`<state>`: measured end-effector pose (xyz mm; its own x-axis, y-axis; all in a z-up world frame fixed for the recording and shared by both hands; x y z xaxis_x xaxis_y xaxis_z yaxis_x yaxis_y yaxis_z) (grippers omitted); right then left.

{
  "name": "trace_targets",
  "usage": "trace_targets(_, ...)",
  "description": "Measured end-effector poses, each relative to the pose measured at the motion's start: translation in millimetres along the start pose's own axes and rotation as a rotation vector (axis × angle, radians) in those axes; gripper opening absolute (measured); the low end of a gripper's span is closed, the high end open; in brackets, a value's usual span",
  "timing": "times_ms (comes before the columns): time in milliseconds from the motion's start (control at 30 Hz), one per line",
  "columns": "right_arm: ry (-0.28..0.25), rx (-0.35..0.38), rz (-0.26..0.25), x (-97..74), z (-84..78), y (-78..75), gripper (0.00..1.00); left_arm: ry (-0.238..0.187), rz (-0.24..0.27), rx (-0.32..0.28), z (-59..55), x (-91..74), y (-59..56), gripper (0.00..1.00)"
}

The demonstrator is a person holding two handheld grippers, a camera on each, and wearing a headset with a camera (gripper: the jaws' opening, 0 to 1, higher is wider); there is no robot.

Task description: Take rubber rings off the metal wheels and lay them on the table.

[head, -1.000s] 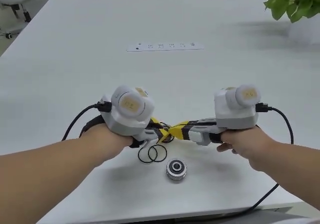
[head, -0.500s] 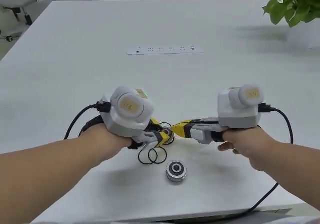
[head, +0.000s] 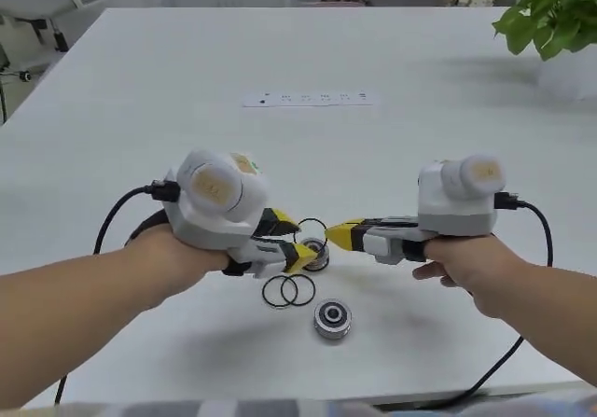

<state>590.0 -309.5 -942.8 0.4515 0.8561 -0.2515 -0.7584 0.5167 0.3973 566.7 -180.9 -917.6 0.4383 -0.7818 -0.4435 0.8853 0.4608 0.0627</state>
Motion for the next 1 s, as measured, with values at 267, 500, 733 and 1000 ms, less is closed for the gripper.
trace_targets(267,-0.001,0.002,0.018,1.3,4.1,8.1,0.0,-0.026,0.017,-0.016,1.2,-22.5,4.7,0.36)
trace_targets(500,0.008,0.005,0.039,4.5,5.0,16.5,0.0,-0.035,0.033,-0.039,-4.0,-42.7,8.0,0.44)
trace_targets(733,0.03,0.007,0.064,10.1,2.5,24.3,0.0,-0.037,0.042,-0.063,-11.3,-59.9,7.5,0.51)
trace_targets(1000,0.063,0.008,0.099,21.3,-2.5,34.6,0.0,-0.038,0.035,-0.057,-17.1,-72.6,7.2,0.59)
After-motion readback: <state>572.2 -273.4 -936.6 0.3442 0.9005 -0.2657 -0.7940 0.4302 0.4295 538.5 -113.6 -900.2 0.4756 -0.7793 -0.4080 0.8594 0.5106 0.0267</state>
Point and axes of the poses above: the centre of the closed fingertips' face, and the gripper's own axes: x roughly forward along the fingers, y roughly to its left, z roughly out of its top, the point moved 7 cm from there along -x, roughly backward along the fingers, and after that the axes turned 8 degrees about -y, right-handed, at the moved point
